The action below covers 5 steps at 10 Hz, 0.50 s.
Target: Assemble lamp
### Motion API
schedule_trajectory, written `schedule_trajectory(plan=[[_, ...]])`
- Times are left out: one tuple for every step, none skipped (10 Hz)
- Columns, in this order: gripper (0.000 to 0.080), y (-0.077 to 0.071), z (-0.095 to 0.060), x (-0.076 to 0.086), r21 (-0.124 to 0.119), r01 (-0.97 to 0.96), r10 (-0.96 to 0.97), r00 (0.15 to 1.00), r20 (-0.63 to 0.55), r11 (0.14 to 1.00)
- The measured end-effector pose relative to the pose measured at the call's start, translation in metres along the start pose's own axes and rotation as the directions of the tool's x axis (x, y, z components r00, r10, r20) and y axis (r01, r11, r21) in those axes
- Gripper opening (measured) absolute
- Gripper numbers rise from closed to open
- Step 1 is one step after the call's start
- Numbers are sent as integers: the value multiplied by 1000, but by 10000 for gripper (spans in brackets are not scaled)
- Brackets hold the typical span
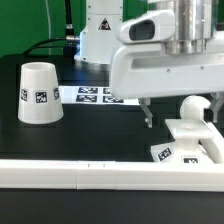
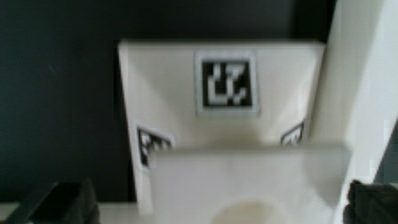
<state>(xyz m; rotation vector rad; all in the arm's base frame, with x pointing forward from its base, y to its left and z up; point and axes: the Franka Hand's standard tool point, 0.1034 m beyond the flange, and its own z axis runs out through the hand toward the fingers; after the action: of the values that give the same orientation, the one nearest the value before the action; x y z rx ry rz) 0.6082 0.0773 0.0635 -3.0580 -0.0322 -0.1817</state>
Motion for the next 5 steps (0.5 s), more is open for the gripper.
schedule_trajectory(plan=[[699,2,-6,-17,-1,-2,2,1000,11,1000],[699,1,-13,-32,1,-35,35,999,15,999],[699,-6,-19,-51,-2,-55,55,998,27,999],[699,-24,-27,-65,-7,-103,103,994,39,995],[699,-40,-29,-77,-5,-148,148,988,47,989]])
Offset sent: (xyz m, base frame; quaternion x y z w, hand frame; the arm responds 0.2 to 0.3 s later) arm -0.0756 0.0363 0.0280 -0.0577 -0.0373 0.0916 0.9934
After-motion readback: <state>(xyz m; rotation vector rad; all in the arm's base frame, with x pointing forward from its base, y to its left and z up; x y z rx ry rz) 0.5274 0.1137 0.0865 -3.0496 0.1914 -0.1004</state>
